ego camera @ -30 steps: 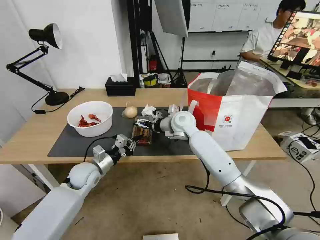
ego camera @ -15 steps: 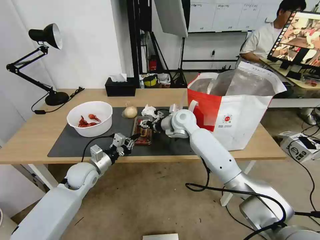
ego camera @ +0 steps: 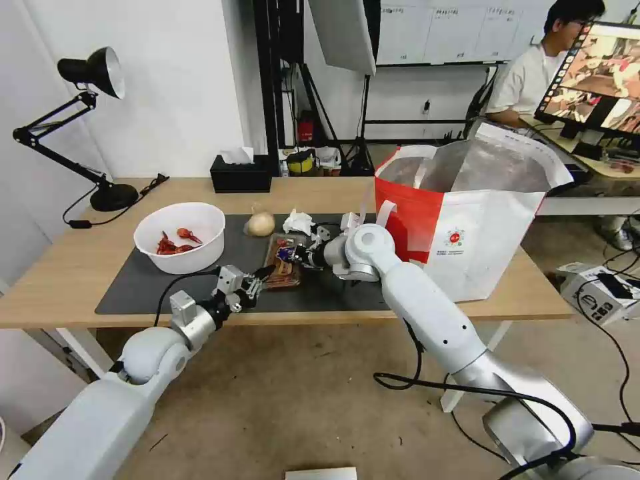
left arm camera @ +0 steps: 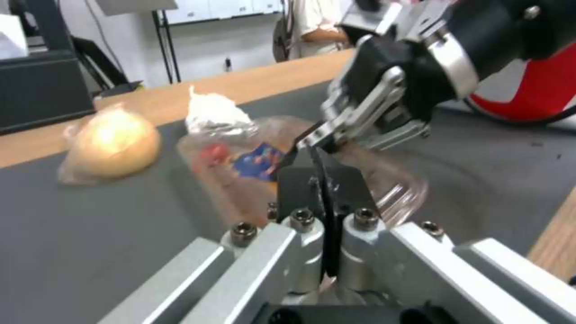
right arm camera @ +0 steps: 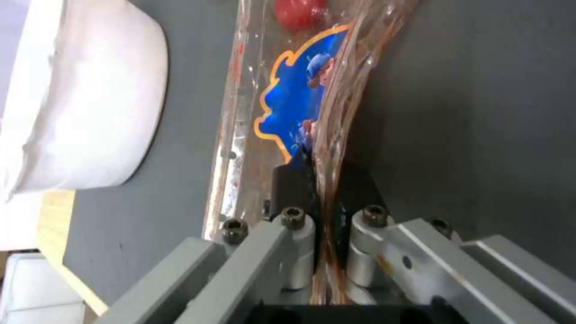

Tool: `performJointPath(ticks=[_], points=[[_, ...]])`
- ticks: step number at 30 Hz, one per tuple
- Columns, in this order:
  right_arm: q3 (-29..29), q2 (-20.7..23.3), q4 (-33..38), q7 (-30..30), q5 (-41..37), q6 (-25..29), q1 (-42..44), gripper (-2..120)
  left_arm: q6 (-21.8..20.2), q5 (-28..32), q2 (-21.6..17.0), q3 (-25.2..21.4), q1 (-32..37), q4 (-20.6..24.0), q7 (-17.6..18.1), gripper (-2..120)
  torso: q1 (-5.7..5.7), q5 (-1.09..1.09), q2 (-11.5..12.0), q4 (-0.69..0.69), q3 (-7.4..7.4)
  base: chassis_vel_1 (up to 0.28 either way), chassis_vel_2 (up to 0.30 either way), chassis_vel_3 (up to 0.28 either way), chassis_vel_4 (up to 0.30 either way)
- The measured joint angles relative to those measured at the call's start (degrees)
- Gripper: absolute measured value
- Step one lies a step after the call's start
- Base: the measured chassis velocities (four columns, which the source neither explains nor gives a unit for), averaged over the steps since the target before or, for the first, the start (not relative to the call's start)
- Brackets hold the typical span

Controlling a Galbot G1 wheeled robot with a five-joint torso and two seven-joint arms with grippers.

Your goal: Pick up the trash from the table and place it into the takeout bag.

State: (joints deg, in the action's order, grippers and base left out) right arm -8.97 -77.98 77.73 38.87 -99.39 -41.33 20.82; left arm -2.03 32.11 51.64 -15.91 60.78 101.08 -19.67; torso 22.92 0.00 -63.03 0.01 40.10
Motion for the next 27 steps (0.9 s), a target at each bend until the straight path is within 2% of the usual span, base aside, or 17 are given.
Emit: performJointPath(ticks=[6, 15, 18, 27], points=[[1.9, 2.4, 3.9, -1.5, 0.1, 0.0, 1.4, 2, 0.2, 1.8, -1.5, -2.8, 3.0, 1.7, 1.1, 0, 0.00, -0.01, 0.0, -0.01, 0.01, 0.000, 0.000, 0.000, 0.000], [6.3, 6.7, 13.5, -7.1, 1.1, 0.8, 3.0, 2, 0.3, 2.8, -0.2, -6.2, 7.1, 4.4, 2.6, 0, 0.00, 0.00, 0.0, -0.01, 0.01, 0.000, 0.000, 0.000, 0.000], [9.5, 8.6, 18.9, -9.9, 1.4, 3.0, 3.7, 2, 0.4, 3.4, 0.7, -8.7, 9.8, 6.3, 2.8, 0, 0.00, 0.00, 0.0, -0.02, 0.00, 0.000, 0.000, 0.000, 0.000], [16.9, 10.5, 28.5, -8.6, 1.4, 9.6, 4.4, 2, 0.3, 4.6, 2.4, -14.2, 15.5, 10.3, 2.8, 1, 0.00, 0.01, 0.0, -0.01, 0.00, 0.000, 0.000, 0.000, 0.000]])
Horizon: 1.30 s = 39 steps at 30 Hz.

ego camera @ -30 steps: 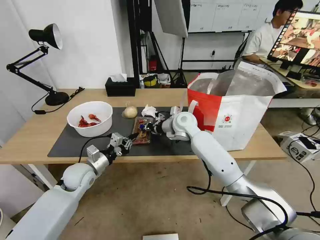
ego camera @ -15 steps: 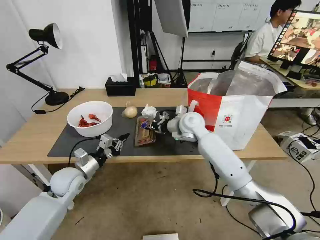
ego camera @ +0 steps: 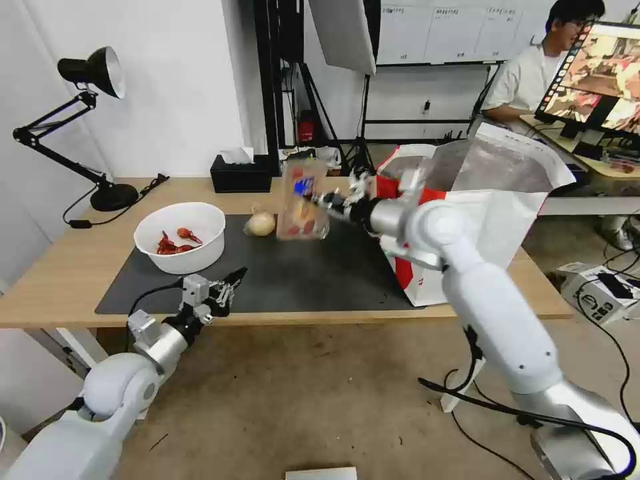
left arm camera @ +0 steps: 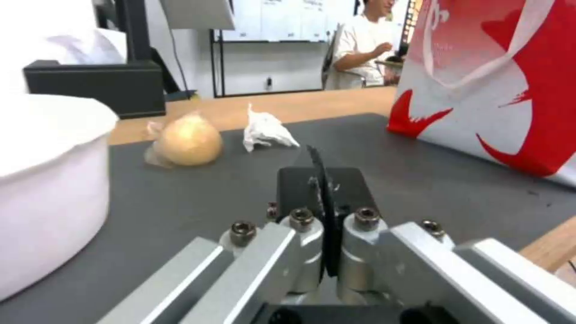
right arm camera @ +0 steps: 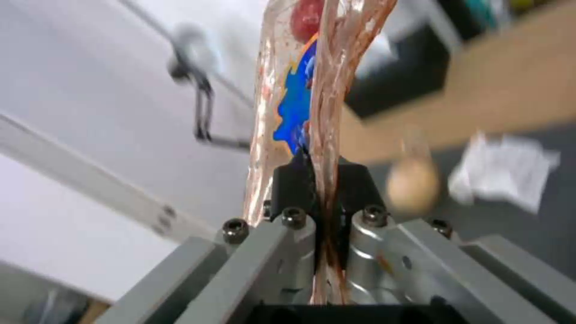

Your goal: Pick up the trash from the table and place it into the takeout bag.

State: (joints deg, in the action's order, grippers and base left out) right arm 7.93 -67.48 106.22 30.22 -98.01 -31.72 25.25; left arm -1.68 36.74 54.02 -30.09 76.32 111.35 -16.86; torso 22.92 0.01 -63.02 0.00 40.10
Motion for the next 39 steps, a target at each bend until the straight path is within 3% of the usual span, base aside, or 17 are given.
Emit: performJointPath(ticks=[6, 12, 16, 19, 26, 35, 39], points=[[5.4, 4.0, 4.9, 3.3, 0.2, 4.3, 0.1, 2, 0.0, 1.8, 1.2, -2.8, 3.4, 2.9, -0.1, 23, 0.00, 0.01, 0.0, 0.00, 0.00, 0.000, 0.000, 0.000, 0.000], [8.0, 8.0, 5.1, 4.7, 2.6, 6.0, 0.7, 2, 0.0, 2.3, 1.8, -3.4, 4.0, 3.5, 0.0, 41, 0.00, 0.00, 0.0, 0.00, 0.00, 0.000, 0.000, 0.000, 0.000], [11.7, 15.7, 3.5, 5.2, 12.2, 6.3, 3.8, 2, 0.1, 2.7, 1.9, -2.5, 3.0, 3.9, 0.2, 63, 0.00, 0.00, 0.0, -0.02, 0.00, 0.000, 0.000, 0.000, 0.000], [12.6, 17.9, 2.8, 5.0, 15.1, 6.3, 5.8, 2, 0.1, 2.7, 1.8, -1.7, 2.5, 3.6, 0.3, 72, 0.00, 0.02, 0.0, -0.02, 0.01, 0.000, 0.000, 0.000, 0.000], [14.1, 18.4, 2.6, 4.5, 15.8, 6.3, 9.7, 2, 0.1, 3.0, 1.7, -0.6, 1.8, 3.2, 0.6, 96, 0.00, -0.01, 0.0, 0.00, 0.00, 0.000, 0.000, 0.000, 0.000], [15.1, 17.1, 3.2, 4.9, 12.7, 6.3, 11.8, 7, 0.1, 3.4, 1.5, -0.7, 2.0, 3.2, 0.9, 100, 0.00, -0.01, 0.0, 0.00, 0.01, 0.000, 0.000, 0.000, 0.000], [16.3, 17.1, 3.7, 6.2, 8.8, 6.4, 12.3, 26, 0.1, 3.6, 1.2, -0.7, 1.9, 3.2, 1.6, 100, 0.00, -0.02, 0.0, 0.00, 0.01, 0.000, 0.000, 0.000, 0.000]])
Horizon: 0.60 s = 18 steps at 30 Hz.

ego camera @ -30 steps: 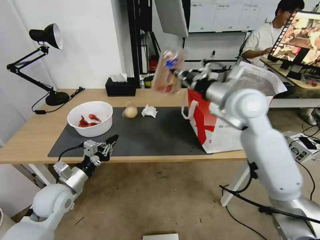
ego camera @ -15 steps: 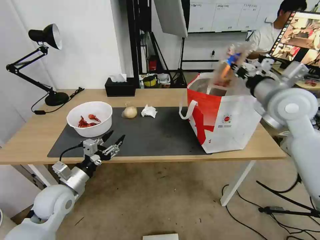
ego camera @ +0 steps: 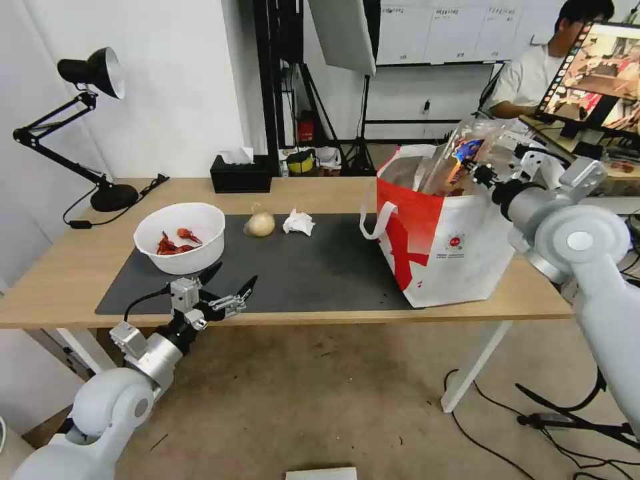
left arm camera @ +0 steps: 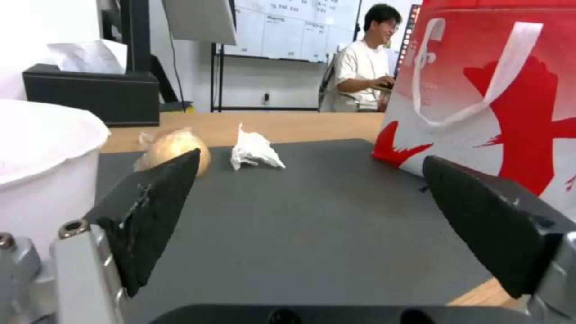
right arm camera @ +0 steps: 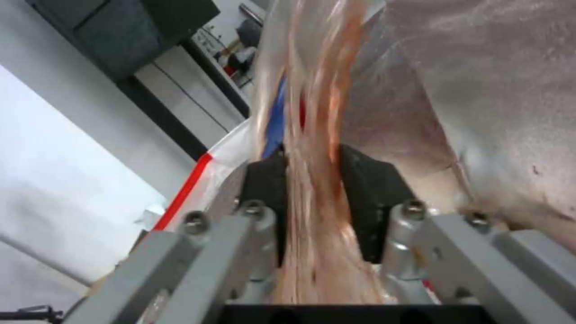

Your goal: Pick up the trash from the table and place it into the takeout bag.

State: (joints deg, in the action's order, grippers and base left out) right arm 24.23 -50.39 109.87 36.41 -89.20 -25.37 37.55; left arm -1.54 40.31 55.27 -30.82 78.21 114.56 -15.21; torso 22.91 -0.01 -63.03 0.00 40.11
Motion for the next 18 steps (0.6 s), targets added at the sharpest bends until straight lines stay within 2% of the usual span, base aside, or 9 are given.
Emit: performJointPath(ticks=[1, 7, 8, 10, 12, 13, 16, 18], points=[[0.0, 0.0, 0.0, 0.0, 0.0, 0.0, 0.0, 26, 0.0, 0.0, 0.0, 0.0, 0.0, 0.0, 0.0, 100, 0.00, 0.00, 0.0, 0.00, 0.00, 0.000, 0.000, 0.000, 0.000], [0.2, 0.5, 0.0, 0.3, -0.6, -0.2, 0.4, 49, 0.0, 0.0, -0.3, 0.3, -0.3, 0.2, 0.8, 100, 0.00, 0.01, 0.0, 0.00, 0.00, 0.000, 0.000, 0.000, 0.000], [0.2, 0.5, 0.0, 0.3, -0.6, -0.2, 0.4, 49, 0.0, 0.0, -0.3, 0.3, -0.3, 0.2, 0.8, 100, 0.00, 0.01, 0.0, 0.00, 0.00, 0.000, 0.000, 0.000, 0.000], [0.3, 0.7, 0.0, 0.3, -0.6, -0.5, 0.7, 61, -0.1, 0.1, -0.7, 0.2, -0.2, 0.3, 0.9, 100, 0.00, 0.00, 0.0, 0.00, 0.00, 0.000, 0.000, 0.000, 0.000], [0.3, 0.7, 0.1, 0.3, -0.6, -0.5, 0.8, 61, -0.1, 0.1, -0.7, 0.2, -0.2, 0.3, 0.9, 100, 0.00, 0.00, 0.0, 0.00, 0.00, 0.000, 0.000, 0.000, 0.000], [0.3, 0.8, 0.2, 0.0, -0.7, -0.5, 1.0, 70, -0.1, 0.2, -0.9, 0.0, -0.2, 0.5, 1.0, 100, 0.00, 0.01, 0.0, 0.00, 0.00, 0.000, 0.000, 0.000, 0.000], [0.4, 1.3, 0.9, -2.8, -0.6, -0.5, 1.1, 85, -0.2, 0.3, -1.1, -0.4, 0.1, 0.9, 1.6, 100, 0.01, 0.01, 0.0, 0.00, 0.00, 0.000, 0.000, 0.000, 0.000], [0.3, 1.8, 1.5, -4.4, -0.3, 0.0, 0.9, 90, -0.2, 0.1, -1.2, -0.6, 0.2, 1.0, 2.4, 100, 0.01, 0.02, 0.0, 0.00, 0.00, 0.000, 0.000, 0.000, 0.000]])
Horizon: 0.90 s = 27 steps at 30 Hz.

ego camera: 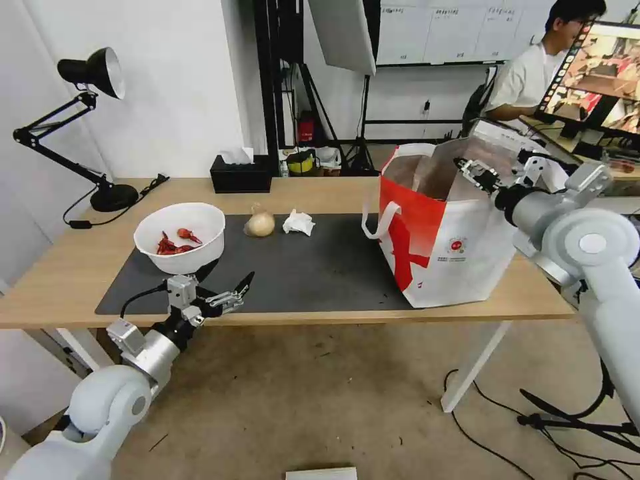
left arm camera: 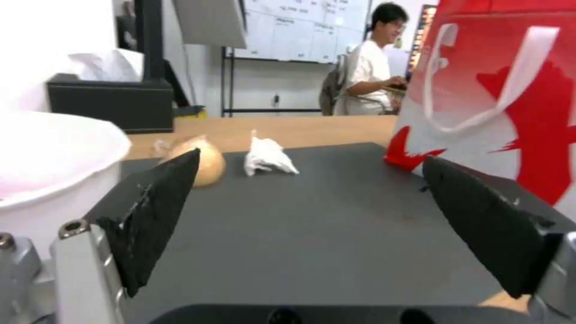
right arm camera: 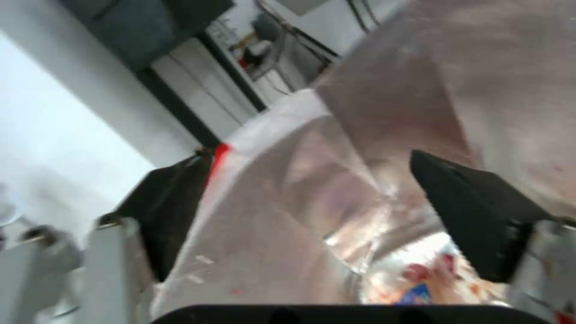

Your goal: Pick up the trash from the table and place it into the takeout bag.

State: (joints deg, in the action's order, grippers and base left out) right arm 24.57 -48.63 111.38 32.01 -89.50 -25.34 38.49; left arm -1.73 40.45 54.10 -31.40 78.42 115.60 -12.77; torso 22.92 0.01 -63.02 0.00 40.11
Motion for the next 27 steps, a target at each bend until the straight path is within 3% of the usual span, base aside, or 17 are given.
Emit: performJointPath(ticks=[7, 10, 11, 14, 15, 21, 27], points=[[-4.8, 3.0, 3.1, -7.3, 4.7, 3.5, -3.1, 100, 0.0, -0.2, -0.1, -1.3, 0.8, 0.8, 1.1, 100, 0.00, -0.02, 0.0, 0.01, 0.00, 0.000, 0.000, 0.000, 0.000], [-8.8, 4.6, 5.4, -14.7, 13.3, 5.2, -3.3, 100, 0.1, -0.2, 0.1, -2.1, 1.4, 1.0, 1.3, 100, 0.00, -0.02, 0.0, 0.00, 0.00, 0.000, 0.000, 0.000, 0.000], [-8.8, 4.6, 5.4, -14.7, 13.3, 5.2, -3.3, 100, 0.1, -0.2, 0.1, -2.1, 1.4, 1.0, 1.3, 100, 0.00, -0.02, 0.0, 0.00, 0.00, 0.000, 0.000, 0.000, 0.000], [-12.7, 6.2, 8.5, -22.6, 23.9, 8.2, -0.6, 100, 0.6, -0.3, 0.3, -3.6, 2.7, 1.0, 1.3, 100, 0.00, -0.02, 0.0, 0.01, 0.00, 0.000, 0.000, 0.000, 0.000], [-12.7, 6.2, 8.5, -22.6, 23.9, 8.2, -0.6, 100, 0.6, -0.3, 0.3, -3.6, 2.7, 1.0, 1.3, 100, 0.00, -0.02, 0.0, 0.01, 0.00, 0.000, 0.000, 0.000, 0.000], [-14.2, 7.0, 14.4, -26.2, 35.3, 12.5, 11.8, 100, 1.9, -0.8, 0.9, -5.9, 5.2, 0.9, 1.2, 100, 0.00, -0.02, 0.0, 0.01, -0.01, 0.000, 0.000, 0.000, 0.000], [-13.1, 5.5, 15.3, -26.2, 44.9, 17.6, 23.9, 100, 2.7, -2.0, 2.2, -6.4, 6.6, 0.8, 0.9, 100, -0.01, -0.02, 0.0, 0.00, -0.01, 0.000, 0.000, 0.000, 0.000]])
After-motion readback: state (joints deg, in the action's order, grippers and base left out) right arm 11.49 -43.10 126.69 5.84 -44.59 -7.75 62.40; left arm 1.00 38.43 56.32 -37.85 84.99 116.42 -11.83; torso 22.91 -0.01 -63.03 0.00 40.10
